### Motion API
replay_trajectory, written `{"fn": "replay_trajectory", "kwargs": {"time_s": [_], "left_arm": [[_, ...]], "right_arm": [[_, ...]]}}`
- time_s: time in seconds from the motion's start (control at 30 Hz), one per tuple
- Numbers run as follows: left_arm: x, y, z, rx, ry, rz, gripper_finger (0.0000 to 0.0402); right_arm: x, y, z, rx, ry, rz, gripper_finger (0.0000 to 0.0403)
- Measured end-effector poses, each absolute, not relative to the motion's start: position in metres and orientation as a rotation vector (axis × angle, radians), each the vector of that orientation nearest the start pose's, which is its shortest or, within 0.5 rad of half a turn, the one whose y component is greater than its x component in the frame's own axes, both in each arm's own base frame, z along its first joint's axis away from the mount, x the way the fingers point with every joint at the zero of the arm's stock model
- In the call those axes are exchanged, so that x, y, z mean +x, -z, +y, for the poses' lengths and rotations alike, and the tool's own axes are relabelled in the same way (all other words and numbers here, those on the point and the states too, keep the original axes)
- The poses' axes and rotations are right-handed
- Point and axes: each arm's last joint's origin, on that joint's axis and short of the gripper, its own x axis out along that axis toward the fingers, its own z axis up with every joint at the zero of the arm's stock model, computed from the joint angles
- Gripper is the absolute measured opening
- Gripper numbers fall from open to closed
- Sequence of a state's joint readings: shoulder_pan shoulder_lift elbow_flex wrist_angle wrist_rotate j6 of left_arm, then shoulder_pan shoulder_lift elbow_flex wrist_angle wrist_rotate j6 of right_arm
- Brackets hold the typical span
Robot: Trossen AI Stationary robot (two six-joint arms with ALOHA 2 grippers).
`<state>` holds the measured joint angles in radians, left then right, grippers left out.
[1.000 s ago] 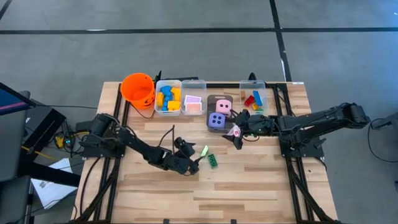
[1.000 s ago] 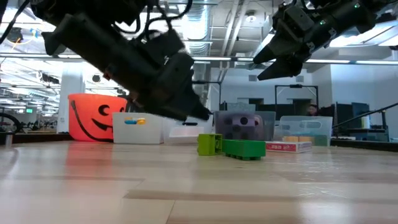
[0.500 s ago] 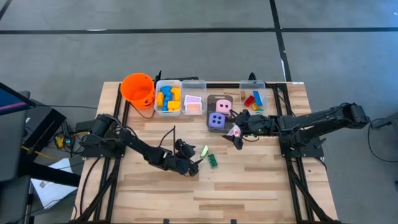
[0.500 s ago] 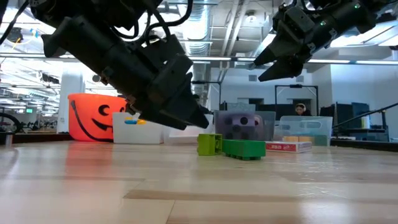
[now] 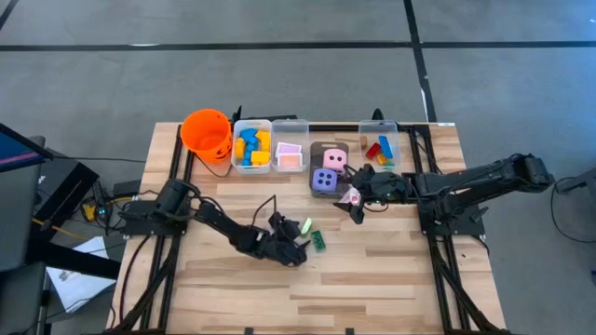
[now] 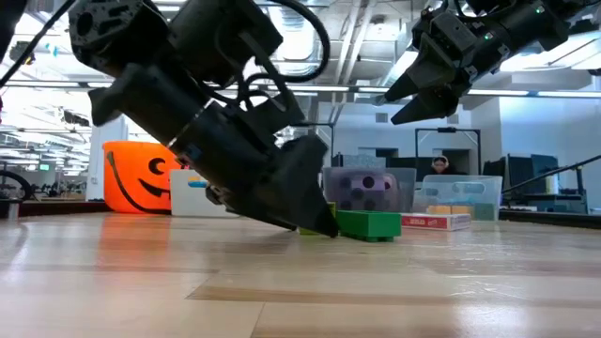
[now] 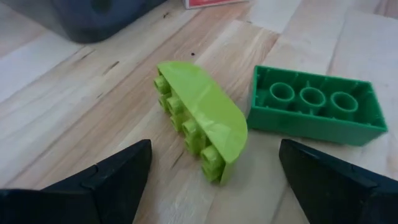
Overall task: Pick & Place Toys
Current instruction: Put the light green game piece into the right transparent bin
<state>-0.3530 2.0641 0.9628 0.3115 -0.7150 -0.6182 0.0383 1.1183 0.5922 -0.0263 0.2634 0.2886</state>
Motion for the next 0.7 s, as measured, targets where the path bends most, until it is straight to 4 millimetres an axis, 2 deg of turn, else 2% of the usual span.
{"fn": "replay_trajectory", "kwargs": {"time_s": [0.17, 0.3, 0.43, 0.7], "left_arm": [[0.3657, -0.0748, -0.1096, -0.199, -0.566, 0.526, 0.0343], [0.3654, -0.0728, -0.1083, -0.212, -0.588, 0.522, 0.0316], [0.3644, -0.0721, -0.1084, -0.209, -0.597, 0.525, 0.026], [0.3632, -0.0718, -0.1101, -0.209, -0.587, 0.536, 0.0107]], "right_arm": [[0.228, -0.2193, 0.0013, 0.196, 0.296, 0.514, 0.04], [0.2279, -0.2192, 0.0013, 0.196, 0.297, 0.515, 0.04], [0.2279, -0.2192, 0.0013, 0.196, 0.296, 0.516, 0.04], [0.2266, -0.2171, 0.0012, 0.212, 0.305, 0.538, 0.04]]}}
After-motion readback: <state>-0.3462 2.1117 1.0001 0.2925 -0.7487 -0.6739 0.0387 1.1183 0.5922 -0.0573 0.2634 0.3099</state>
